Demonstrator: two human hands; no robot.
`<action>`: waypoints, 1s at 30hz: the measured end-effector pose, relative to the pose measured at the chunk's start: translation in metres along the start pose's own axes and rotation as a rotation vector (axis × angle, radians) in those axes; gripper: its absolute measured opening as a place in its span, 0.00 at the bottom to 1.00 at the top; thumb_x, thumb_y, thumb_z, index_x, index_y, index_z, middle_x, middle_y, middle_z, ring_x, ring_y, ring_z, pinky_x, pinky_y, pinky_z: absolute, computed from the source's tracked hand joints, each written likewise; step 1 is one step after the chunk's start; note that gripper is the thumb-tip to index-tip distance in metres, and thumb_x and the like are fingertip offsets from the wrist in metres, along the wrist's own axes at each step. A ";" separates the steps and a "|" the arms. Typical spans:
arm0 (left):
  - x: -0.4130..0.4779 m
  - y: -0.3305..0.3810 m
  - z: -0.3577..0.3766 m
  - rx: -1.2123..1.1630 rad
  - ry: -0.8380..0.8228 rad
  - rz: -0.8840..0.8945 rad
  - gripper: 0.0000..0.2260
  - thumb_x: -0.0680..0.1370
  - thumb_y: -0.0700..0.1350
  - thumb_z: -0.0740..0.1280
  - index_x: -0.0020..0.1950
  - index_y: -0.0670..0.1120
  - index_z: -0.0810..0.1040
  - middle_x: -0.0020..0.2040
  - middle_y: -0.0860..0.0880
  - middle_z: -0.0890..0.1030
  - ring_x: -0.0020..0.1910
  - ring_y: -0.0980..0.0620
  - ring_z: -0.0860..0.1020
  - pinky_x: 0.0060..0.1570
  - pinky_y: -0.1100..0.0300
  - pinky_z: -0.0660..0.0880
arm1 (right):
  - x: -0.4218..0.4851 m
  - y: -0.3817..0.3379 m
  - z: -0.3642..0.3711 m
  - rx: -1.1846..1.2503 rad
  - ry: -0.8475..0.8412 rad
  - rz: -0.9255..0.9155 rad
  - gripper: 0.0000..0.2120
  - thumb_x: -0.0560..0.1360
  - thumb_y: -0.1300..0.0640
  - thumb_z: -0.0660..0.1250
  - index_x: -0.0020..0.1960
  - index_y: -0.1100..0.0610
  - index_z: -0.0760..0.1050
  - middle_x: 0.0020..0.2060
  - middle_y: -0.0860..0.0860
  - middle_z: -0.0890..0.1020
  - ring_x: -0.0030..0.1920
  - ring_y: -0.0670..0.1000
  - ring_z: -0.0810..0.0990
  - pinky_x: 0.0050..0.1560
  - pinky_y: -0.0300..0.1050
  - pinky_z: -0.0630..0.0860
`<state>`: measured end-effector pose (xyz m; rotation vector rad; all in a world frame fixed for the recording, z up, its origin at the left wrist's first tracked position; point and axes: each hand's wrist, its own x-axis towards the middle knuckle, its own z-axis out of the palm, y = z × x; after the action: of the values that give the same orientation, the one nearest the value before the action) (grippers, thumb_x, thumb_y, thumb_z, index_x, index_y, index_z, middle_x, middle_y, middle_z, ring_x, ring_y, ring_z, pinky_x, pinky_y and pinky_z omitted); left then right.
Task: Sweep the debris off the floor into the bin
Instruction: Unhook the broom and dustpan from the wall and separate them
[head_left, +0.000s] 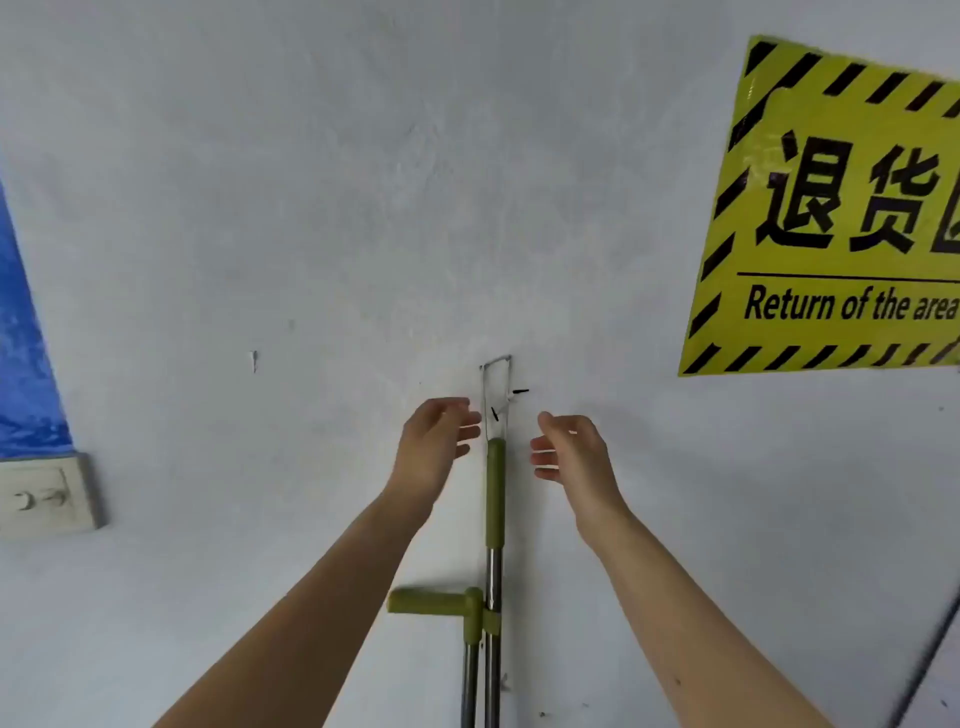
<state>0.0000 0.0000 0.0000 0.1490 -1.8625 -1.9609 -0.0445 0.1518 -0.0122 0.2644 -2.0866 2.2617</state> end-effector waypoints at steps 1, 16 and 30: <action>0.007 -0.004 0.004 0.029 -0.003 0.009 0.09 0.79 0.44 0.62 0.57 0.45 0.77 0.53 0.46 0.83 0.51 0.49 0.82 0.56 0.53 0.78 | 0.007 0.003 0.005 -0.029 0.007 0.000 0.08 0.79 0.52 0.65 0.52 0.56 0.73 0.44 0.55 0.80 0.44 0.53 0.80 0.49 0.48 0.78; 0.039 -0.033 0.038 0.388 0.153 0.190 0.04 0.80 0.48 0.64 0.48 0.49 0.76 0.38 0.55 0.78 0.37 0.59 0.76 0.35 0.70 0.69 | 0.046 0.050 0.026 -0.233 -0.190 -0.030 0.10 0.73 0.51 0.70 0.45 0.59 0.80 0.40 0.56 0.85 0.43 0.55 0.83 0.47 0.53 0.79; 0.009 0.044 0.053 -0.014 0.074 0.229 0.05 0.81 0.42 0.60 0.52 0.43 0.74 0.42 0.50 0.79 0.42 0.56 0.78 0.49 0.58 0.76 | 0.011 0.006 0.002 -0.226 -0.256 -0.287 0.06 0.76 0.61 0.69 0.50 0.51 0.81 0.42 0.46 0.83 0.48 0.52 0.83 0.56 0.56 0.79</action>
<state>-0.0167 0.0456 0.0498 0.0036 -1.7356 -1.7886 -0.0559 0.1489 -0.0158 0.8190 -2.2238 1.8950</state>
